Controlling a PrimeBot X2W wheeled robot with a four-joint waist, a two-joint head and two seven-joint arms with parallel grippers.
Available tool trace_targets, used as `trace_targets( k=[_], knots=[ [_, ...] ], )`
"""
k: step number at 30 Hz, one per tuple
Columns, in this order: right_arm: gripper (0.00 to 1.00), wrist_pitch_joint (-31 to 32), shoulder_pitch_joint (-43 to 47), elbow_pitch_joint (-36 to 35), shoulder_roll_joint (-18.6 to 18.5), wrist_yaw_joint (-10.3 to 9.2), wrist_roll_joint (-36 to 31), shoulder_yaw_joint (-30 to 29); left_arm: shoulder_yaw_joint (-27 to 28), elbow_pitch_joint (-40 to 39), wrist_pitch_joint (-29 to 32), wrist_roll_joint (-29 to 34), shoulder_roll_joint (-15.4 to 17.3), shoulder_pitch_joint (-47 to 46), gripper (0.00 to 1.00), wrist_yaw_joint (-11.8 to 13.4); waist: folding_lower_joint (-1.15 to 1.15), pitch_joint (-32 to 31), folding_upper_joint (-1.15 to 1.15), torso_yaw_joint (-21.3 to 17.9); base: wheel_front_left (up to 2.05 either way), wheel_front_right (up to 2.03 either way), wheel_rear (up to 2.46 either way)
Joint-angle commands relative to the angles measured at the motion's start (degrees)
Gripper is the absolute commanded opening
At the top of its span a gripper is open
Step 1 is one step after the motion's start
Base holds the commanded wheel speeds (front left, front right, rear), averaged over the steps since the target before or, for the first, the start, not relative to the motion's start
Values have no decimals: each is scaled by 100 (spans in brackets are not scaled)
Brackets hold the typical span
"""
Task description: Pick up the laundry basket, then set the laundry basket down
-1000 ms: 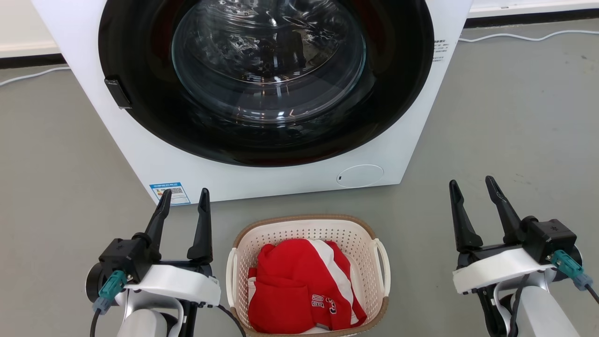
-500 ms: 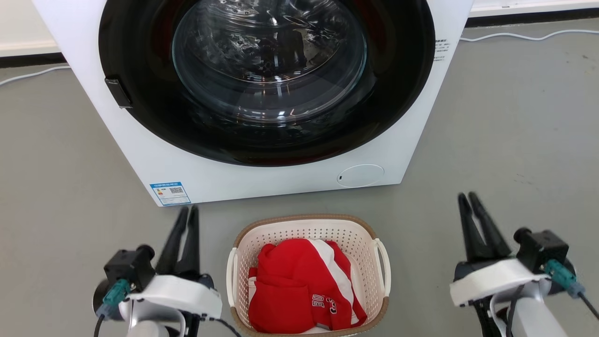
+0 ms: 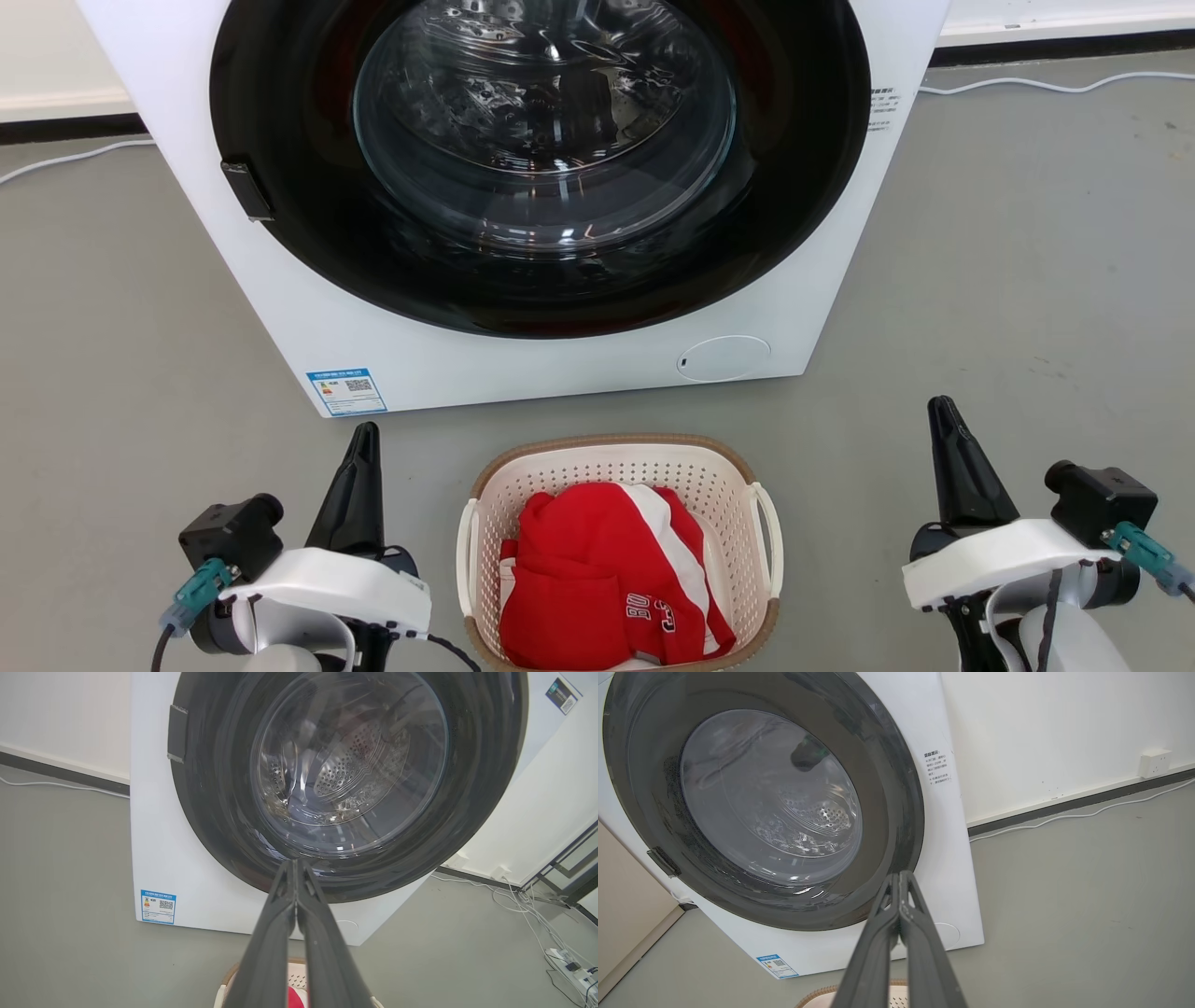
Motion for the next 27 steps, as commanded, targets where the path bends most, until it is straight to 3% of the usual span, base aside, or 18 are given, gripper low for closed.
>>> trace_targets(
  k=[1, 27],
  knots=[
    [0, 69, -125, -151, -45, 5, 163, -52, 66, -139, 17, -140, 22, -116, 0, -48, -2, -6, 0, 4, 0, 0, 0],
    [0, 506, -15, -253, 19, 14, 1865, -194, 282, -76, 456, -1725, 39, -97, 0, -141, -2, -139, 0, 76, 0, 0, 0]
  ],
)
